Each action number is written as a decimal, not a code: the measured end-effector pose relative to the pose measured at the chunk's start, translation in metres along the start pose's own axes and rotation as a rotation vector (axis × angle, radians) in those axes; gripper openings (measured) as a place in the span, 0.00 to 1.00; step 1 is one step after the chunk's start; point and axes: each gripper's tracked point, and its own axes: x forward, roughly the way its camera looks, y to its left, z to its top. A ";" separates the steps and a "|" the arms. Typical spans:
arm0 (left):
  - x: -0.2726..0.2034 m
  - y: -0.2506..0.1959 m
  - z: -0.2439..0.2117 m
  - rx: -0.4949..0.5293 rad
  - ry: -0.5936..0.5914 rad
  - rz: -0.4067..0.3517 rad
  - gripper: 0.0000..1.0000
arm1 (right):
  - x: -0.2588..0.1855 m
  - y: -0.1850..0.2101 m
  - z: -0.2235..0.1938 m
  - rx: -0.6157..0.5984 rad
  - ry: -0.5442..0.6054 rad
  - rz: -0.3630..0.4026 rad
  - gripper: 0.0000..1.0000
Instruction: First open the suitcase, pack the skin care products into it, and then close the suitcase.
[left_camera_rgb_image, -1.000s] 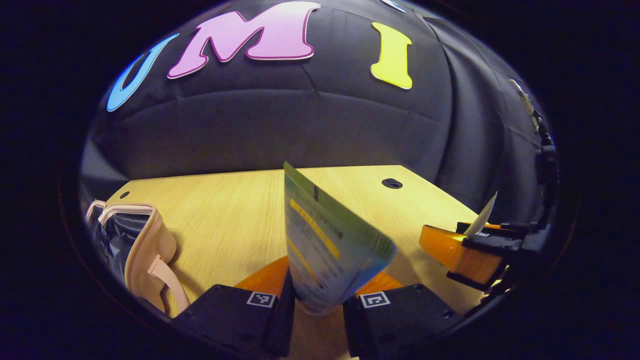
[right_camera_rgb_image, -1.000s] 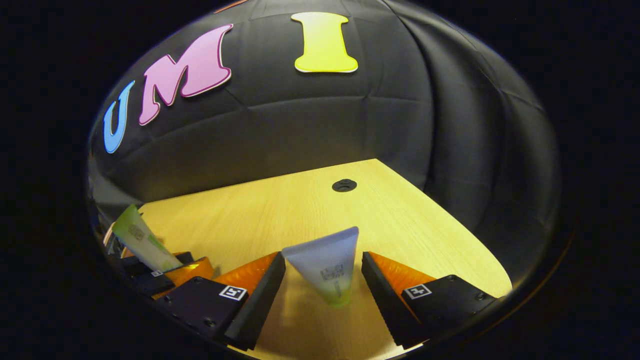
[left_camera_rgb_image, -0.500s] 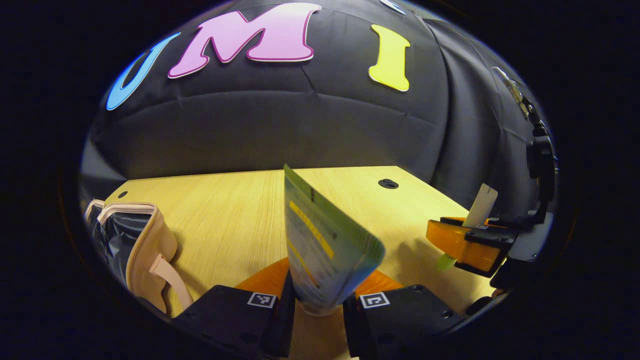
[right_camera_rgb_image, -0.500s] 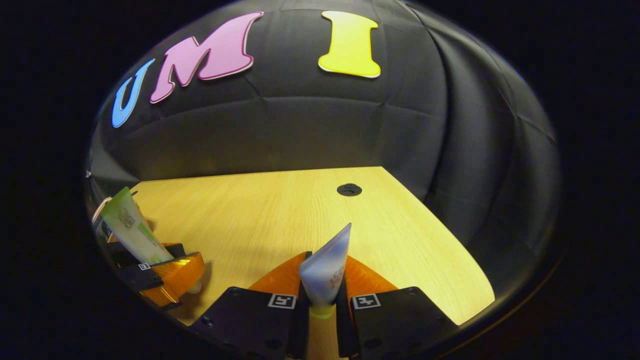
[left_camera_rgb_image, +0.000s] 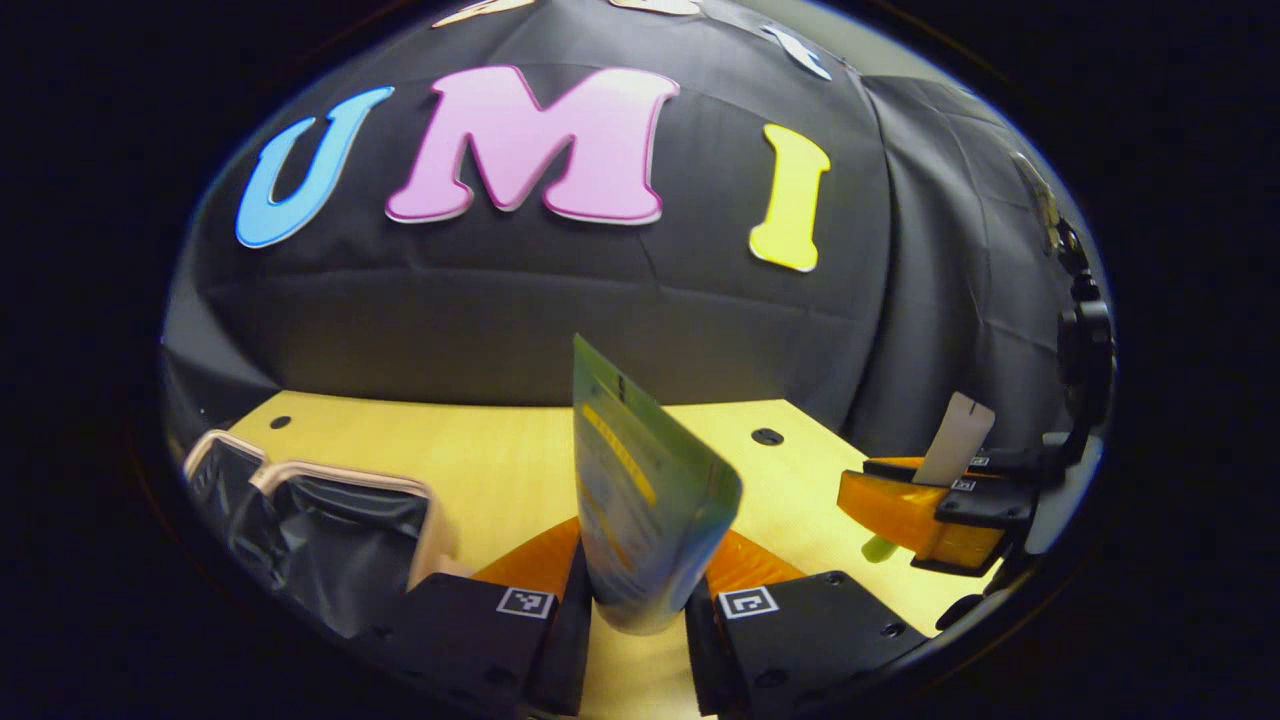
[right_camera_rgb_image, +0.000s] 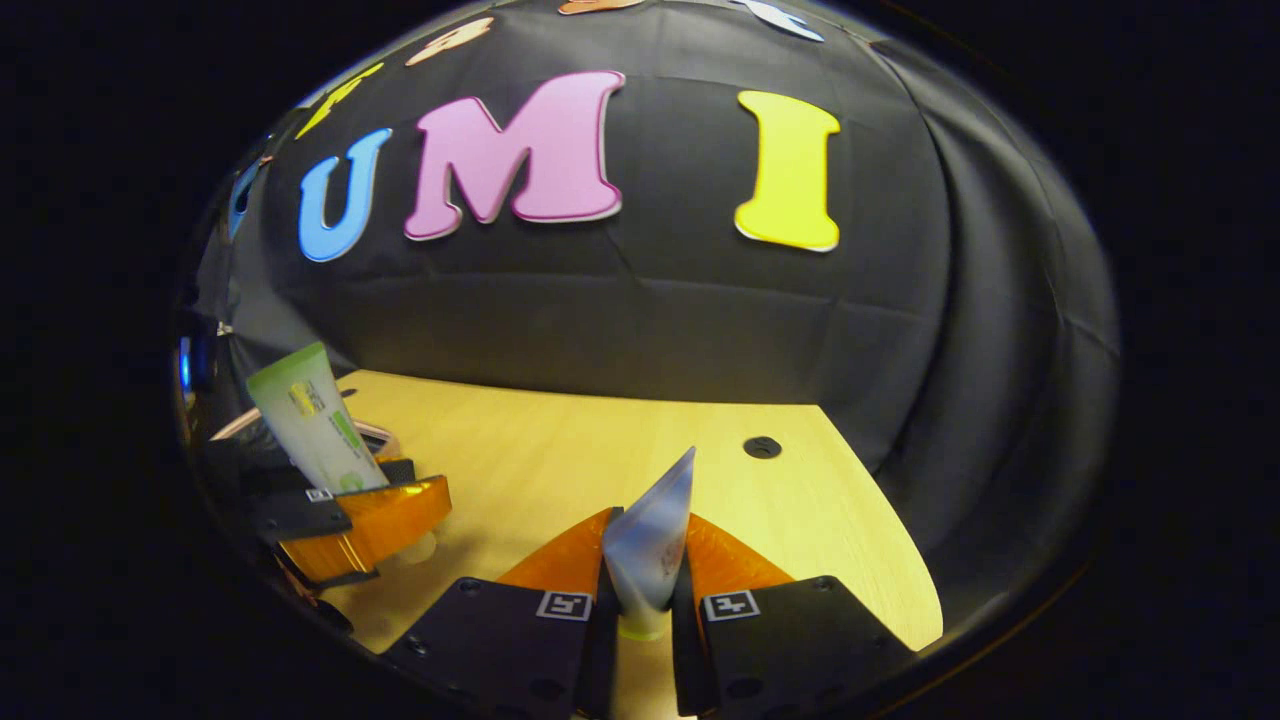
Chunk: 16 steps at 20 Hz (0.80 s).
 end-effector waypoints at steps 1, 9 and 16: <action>-0.015 0.020 0.008 -0.011 0.006 0.024 0.45 | -0.006 0.015 0.010 -0.004 -0.008 0.029 0.25; -0.090 0.193 -0.038 -0.042 0.276 0.230 0.45 | -0.044 0.136 0.062 -0.004 -0.043 0.217 0.25; -0.083 0.244 -0.125 -0.048 0.653 0.212 0.46 | -0.050 0.202 0.057 0.013 -0.017 0.276 0.25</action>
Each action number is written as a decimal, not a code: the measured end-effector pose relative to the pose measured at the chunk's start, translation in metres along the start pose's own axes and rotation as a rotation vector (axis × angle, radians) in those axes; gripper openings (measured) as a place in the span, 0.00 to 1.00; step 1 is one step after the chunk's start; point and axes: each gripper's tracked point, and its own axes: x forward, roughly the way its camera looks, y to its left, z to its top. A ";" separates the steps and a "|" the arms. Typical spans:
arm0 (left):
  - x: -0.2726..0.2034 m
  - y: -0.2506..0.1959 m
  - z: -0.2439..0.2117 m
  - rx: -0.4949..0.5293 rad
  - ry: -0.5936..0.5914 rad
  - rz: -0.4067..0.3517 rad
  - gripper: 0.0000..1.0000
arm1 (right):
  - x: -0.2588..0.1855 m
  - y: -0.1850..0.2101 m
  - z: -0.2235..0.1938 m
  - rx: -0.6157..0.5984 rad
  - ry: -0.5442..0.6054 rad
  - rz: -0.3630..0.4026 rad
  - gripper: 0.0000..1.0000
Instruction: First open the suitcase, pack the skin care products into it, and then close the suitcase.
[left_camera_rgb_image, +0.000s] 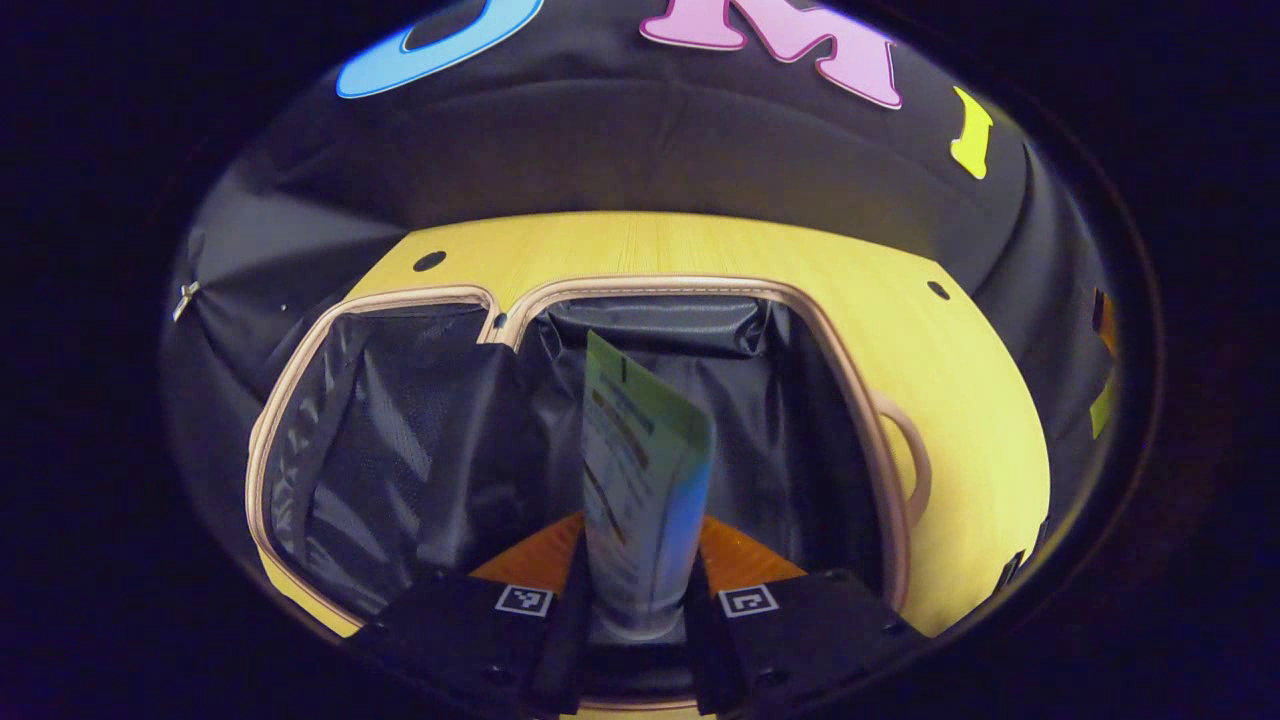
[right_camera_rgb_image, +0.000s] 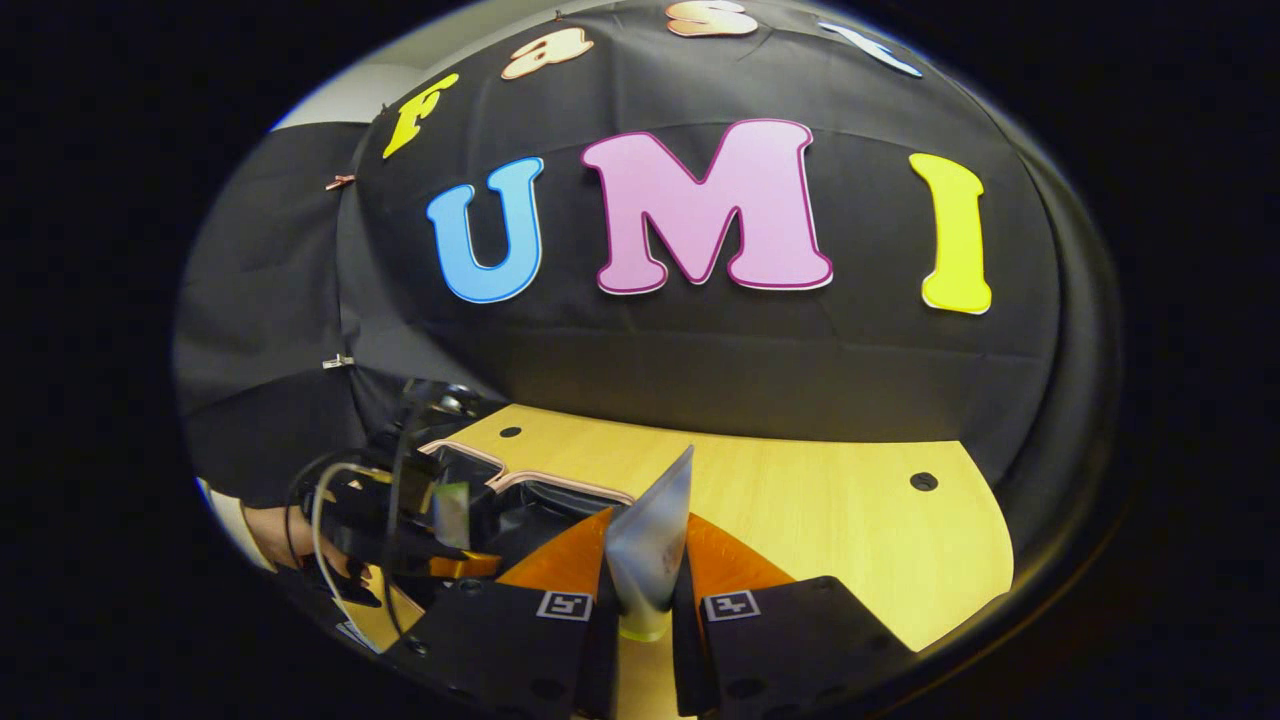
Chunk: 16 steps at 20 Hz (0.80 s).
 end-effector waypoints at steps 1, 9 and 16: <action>0.003 0.002 -0.003 0.015 0.033 0.005 0.46 | 0.002 0.005 -0.002 0.006 0.007 0.004 0.25; -0.006 0.012 0.012 -0.012 0.029 0.039 0.47 | 0.017 0.025 -0.015 0.060 0.073 0.019 0.25; -0.145 0.106 0.032 -0.091 -0.355 0.218 0.97 | 0.042 0.043 -0.055 0.097 0.237 0.012 0.25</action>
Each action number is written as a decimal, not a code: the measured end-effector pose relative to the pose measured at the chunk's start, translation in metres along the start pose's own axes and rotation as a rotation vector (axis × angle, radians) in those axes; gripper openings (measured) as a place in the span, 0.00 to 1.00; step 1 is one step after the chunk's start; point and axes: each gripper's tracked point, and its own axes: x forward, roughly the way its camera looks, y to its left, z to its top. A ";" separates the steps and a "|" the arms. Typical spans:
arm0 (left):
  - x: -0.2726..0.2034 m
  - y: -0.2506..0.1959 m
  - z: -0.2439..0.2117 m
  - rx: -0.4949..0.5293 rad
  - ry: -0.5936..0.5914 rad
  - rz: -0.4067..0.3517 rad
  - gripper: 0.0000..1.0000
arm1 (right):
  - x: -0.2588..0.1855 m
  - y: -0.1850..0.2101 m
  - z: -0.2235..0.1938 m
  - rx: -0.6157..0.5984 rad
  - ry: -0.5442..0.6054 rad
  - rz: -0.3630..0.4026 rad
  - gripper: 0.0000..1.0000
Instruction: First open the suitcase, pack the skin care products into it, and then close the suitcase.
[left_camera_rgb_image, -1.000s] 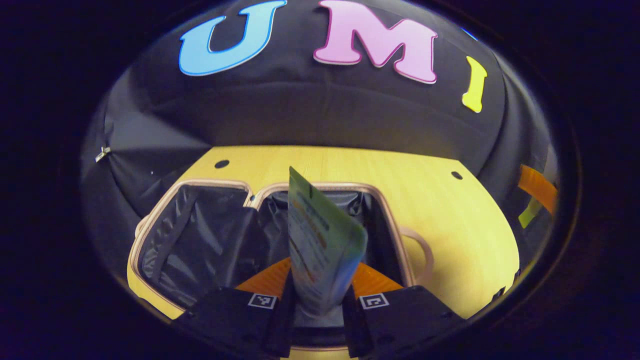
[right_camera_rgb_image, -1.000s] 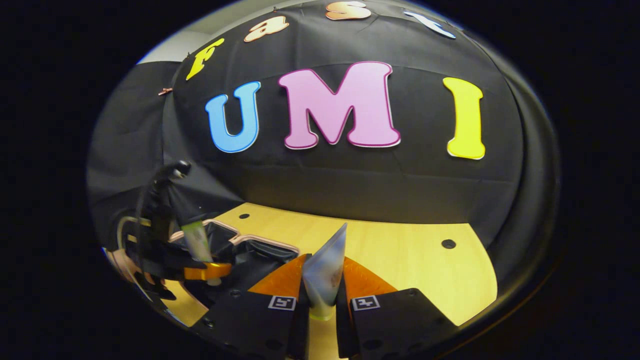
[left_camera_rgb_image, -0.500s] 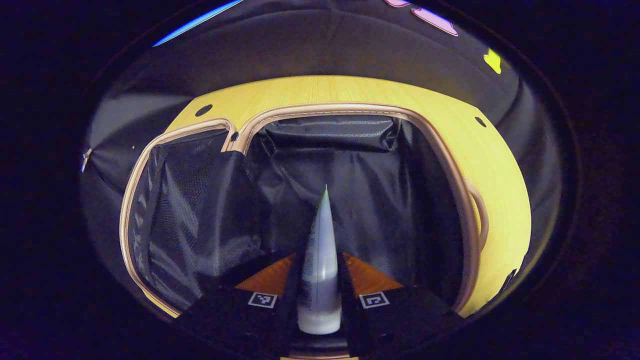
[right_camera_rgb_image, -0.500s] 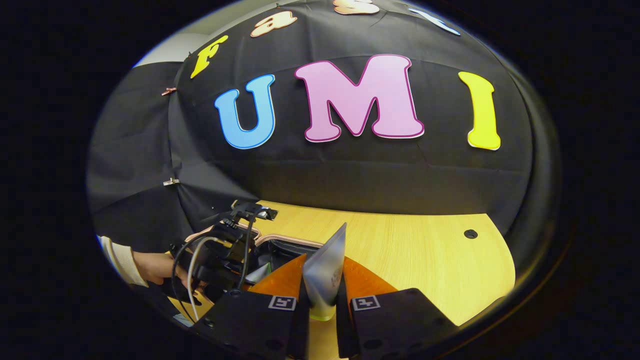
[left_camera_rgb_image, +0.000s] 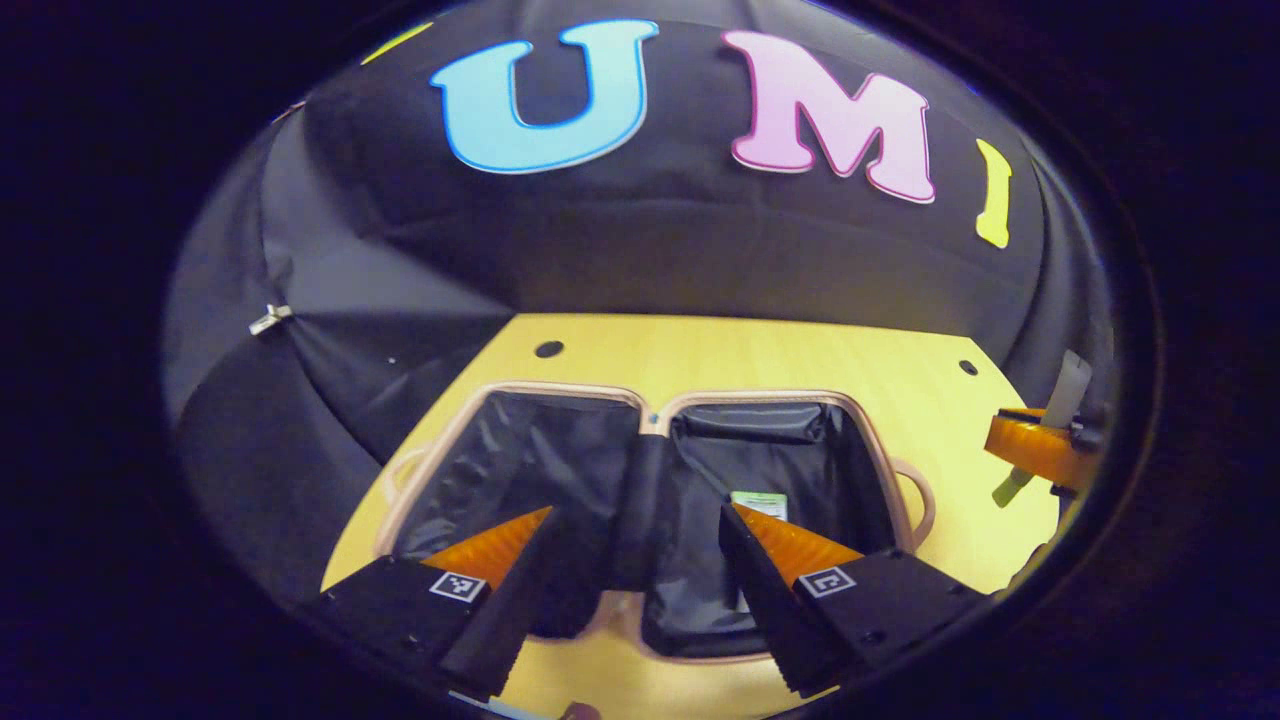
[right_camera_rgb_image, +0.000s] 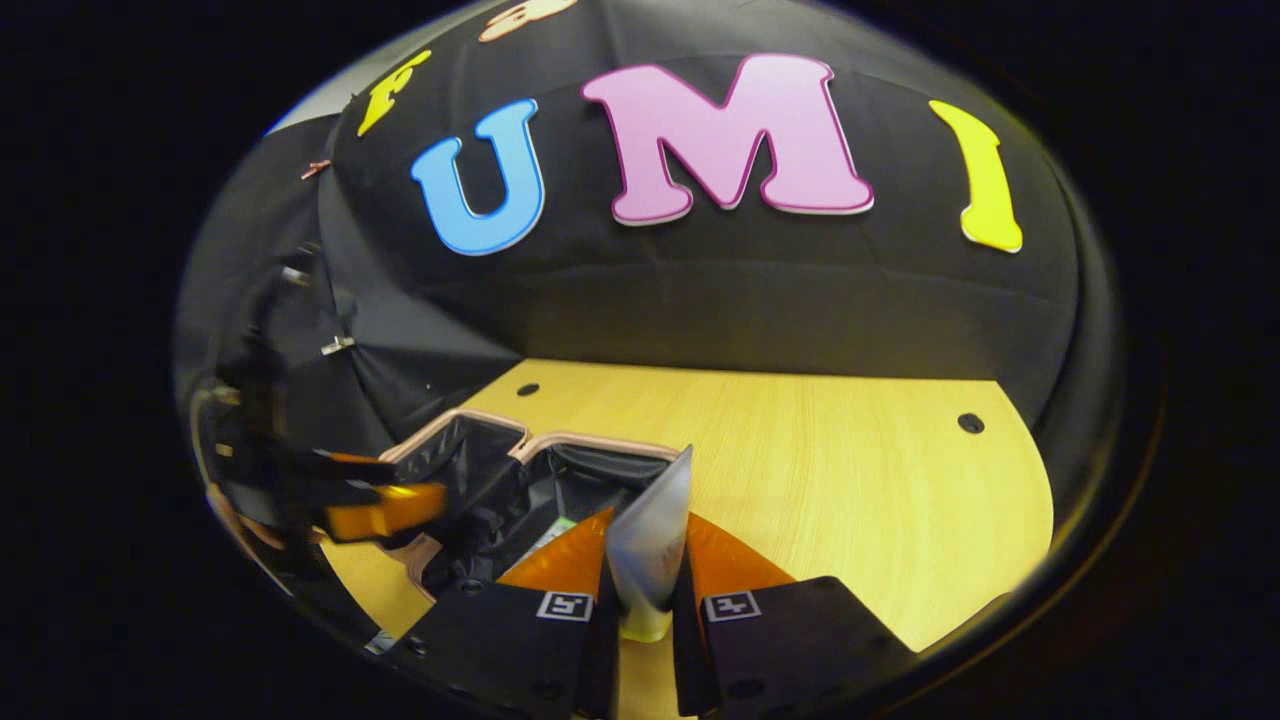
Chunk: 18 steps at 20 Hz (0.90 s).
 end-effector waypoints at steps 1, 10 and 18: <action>-0.016 0.020 -0.001 -0.008 -0.021 0.028 0.98 | 0.007 0.007 -0.008 0.010 0.030 0.002 0.25; -0.102 0.086 -0.060 -0.133 -0.024 0.053 0.98 | 0.063 0.067 -0.099 0.086 0.375 -0.077 0.17; -0.105 0.091 -0.065 -0.128 -0.037 0.022 0.98 | 0.062 0.073 -0.110 0.063 0.458 -0.175 0.58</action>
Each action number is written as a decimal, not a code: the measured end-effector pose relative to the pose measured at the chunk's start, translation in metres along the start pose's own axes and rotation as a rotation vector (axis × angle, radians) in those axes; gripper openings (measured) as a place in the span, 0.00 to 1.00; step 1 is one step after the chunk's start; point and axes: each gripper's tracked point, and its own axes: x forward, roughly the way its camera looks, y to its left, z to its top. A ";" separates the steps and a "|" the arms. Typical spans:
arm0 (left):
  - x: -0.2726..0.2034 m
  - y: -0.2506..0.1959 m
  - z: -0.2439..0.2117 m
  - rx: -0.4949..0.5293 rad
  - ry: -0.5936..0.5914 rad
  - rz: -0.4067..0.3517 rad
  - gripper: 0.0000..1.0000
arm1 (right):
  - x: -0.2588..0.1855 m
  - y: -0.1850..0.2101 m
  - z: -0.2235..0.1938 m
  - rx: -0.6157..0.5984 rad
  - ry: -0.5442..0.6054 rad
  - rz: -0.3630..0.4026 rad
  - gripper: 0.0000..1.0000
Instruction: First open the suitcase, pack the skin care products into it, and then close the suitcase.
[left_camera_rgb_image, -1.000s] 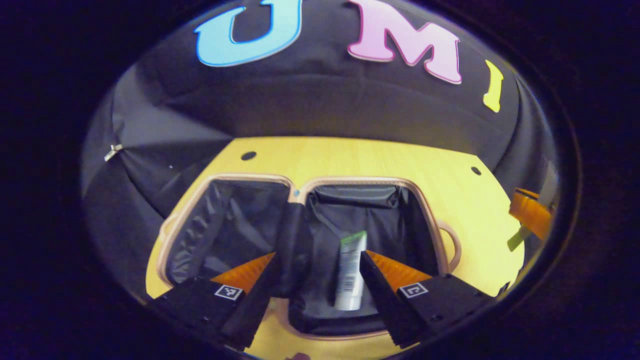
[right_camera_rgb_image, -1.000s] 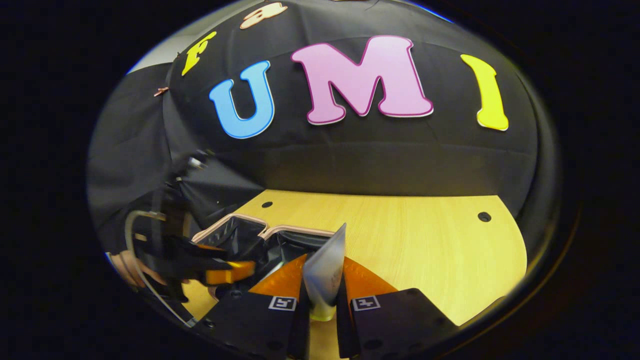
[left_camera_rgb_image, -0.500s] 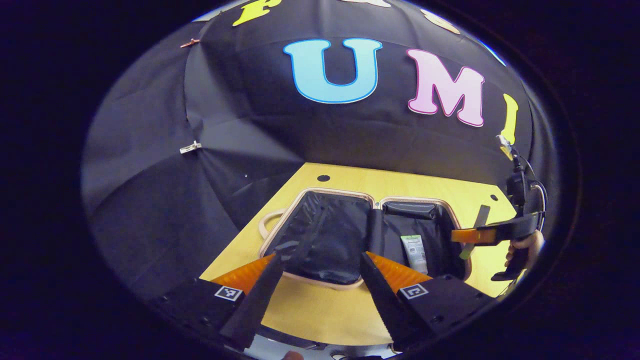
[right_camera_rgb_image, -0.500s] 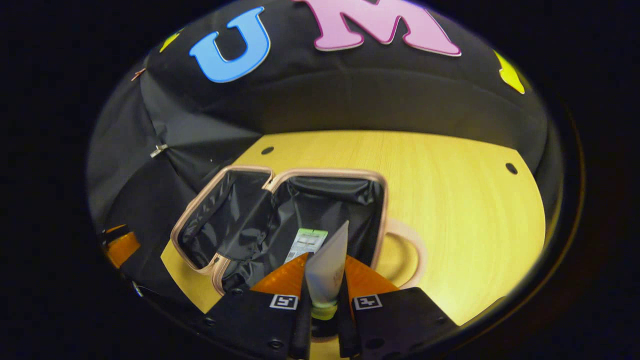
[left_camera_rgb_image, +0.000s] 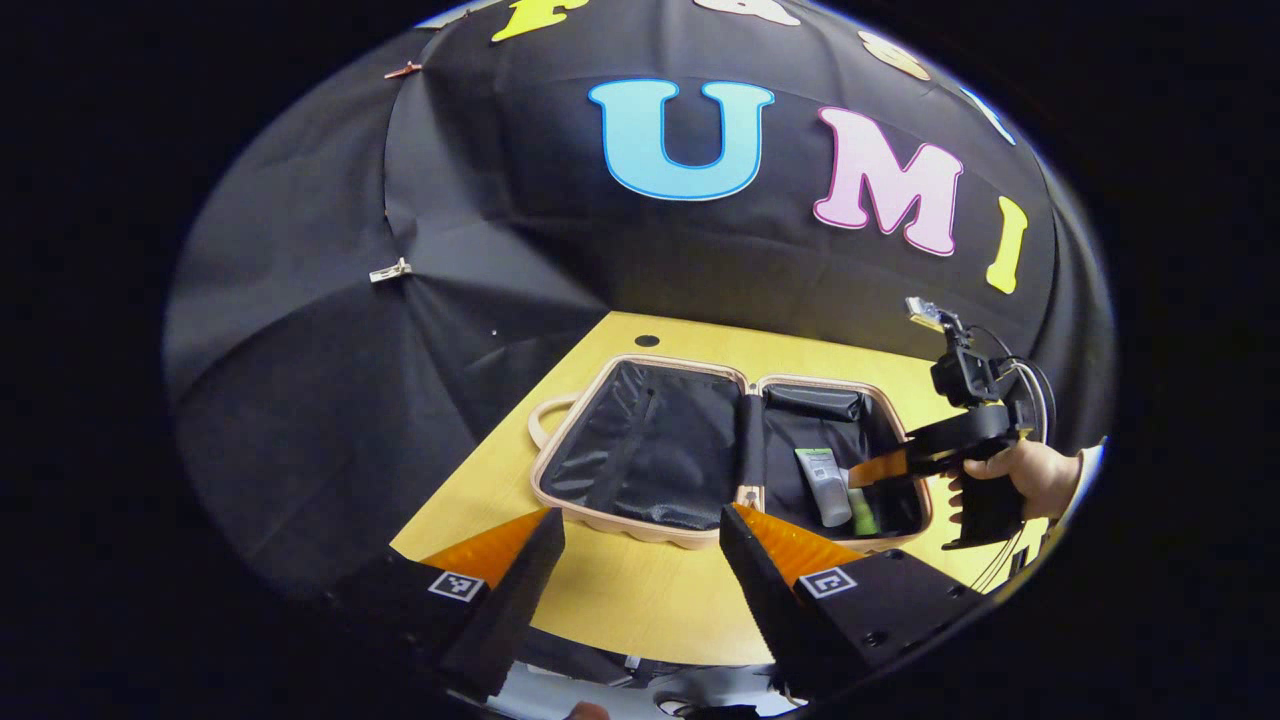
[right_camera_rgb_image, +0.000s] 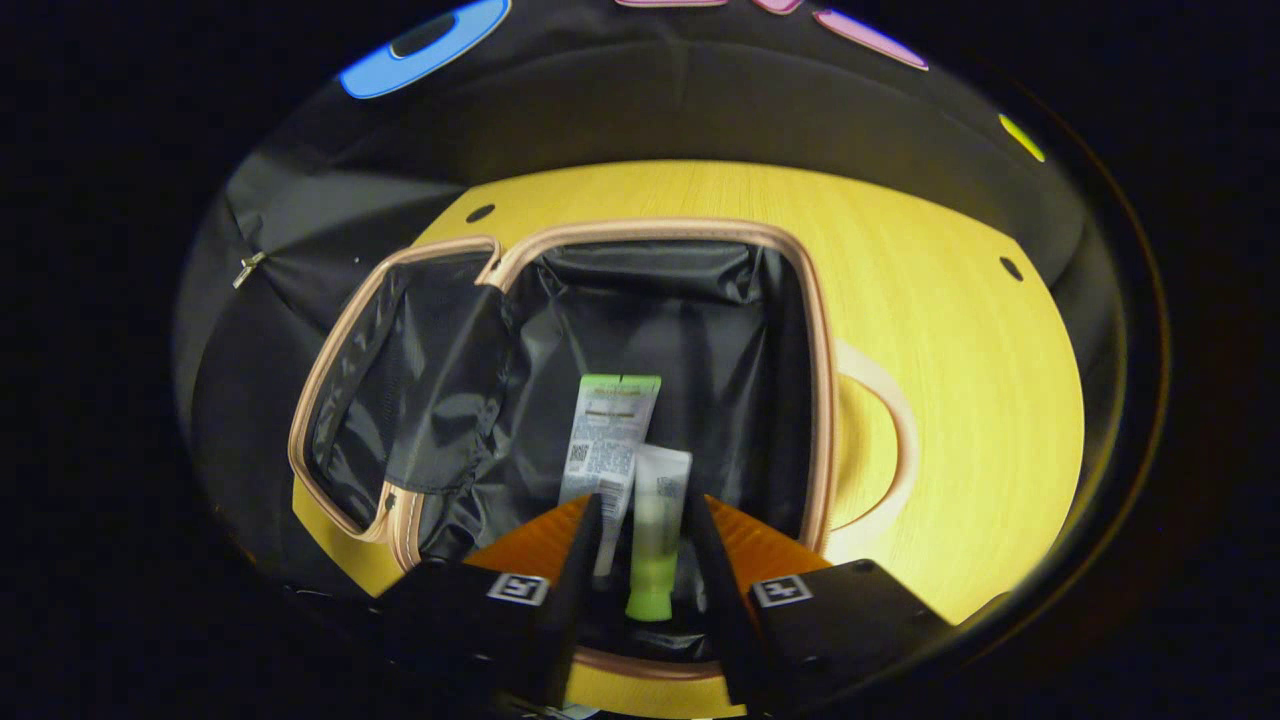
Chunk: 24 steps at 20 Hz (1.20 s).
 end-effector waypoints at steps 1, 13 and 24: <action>0.002 0.004 0.001 0.001 -0.005 0.004 0.98 | -0.010 0.001 0.006 -0.008 -0.032 0.001 0.75; 0.144 0.143 0.034 -0.177 0.019 0.052 0.98 | -0.155 -0.071 0.035 0.053 -0.394 -0.028 0.98; 0.295 0.153 0.006 -0.479 0.288 -0.057 0.83 | -0.218 -0.139 -0.030 -0.024 -0.438 -0.166 0.97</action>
